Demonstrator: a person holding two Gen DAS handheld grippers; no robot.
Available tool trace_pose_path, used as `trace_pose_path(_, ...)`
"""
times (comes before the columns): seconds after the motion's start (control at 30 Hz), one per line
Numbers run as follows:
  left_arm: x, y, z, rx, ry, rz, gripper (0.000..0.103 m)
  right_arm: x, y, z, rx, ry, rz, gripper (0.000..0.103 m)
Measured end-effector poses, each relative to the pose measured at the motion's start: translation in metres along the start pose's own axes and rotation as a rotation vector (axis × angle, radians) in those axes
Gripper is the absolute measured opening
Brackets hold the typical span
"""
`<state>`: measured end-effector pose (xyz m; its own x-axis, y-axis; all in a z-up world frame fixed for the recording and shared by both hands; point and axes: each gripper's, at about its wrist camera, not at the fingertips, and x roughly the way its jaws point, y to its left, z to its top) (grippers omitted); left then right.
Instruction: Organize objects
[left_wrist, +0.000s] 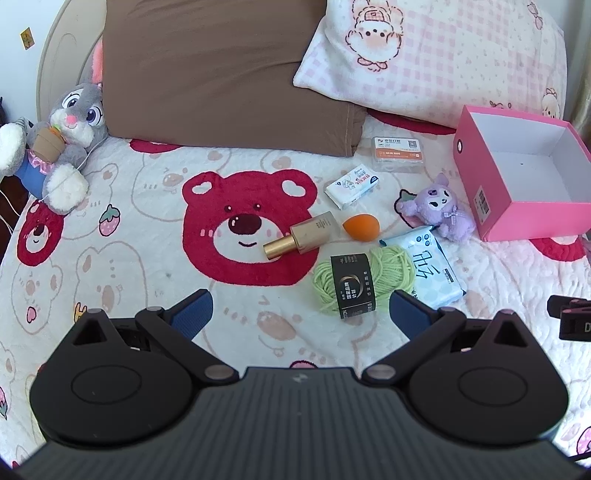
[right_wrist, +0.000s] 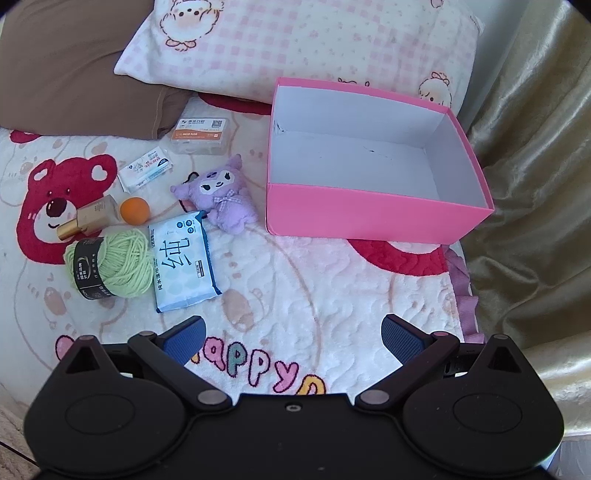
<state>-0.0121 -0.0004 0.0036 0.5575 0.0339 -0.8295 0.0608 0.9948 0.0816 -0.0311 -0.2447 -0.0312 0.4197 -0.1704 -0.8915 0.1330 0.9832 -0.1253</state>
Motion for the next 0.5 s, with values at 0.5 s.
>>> trace_pose_path(0.5,0.0,0.018,-0.003,-0.094,-0.018,-0.06,0.103,0.001,0.001,-0.001,-0.013,0.006,-0.001,0.102)
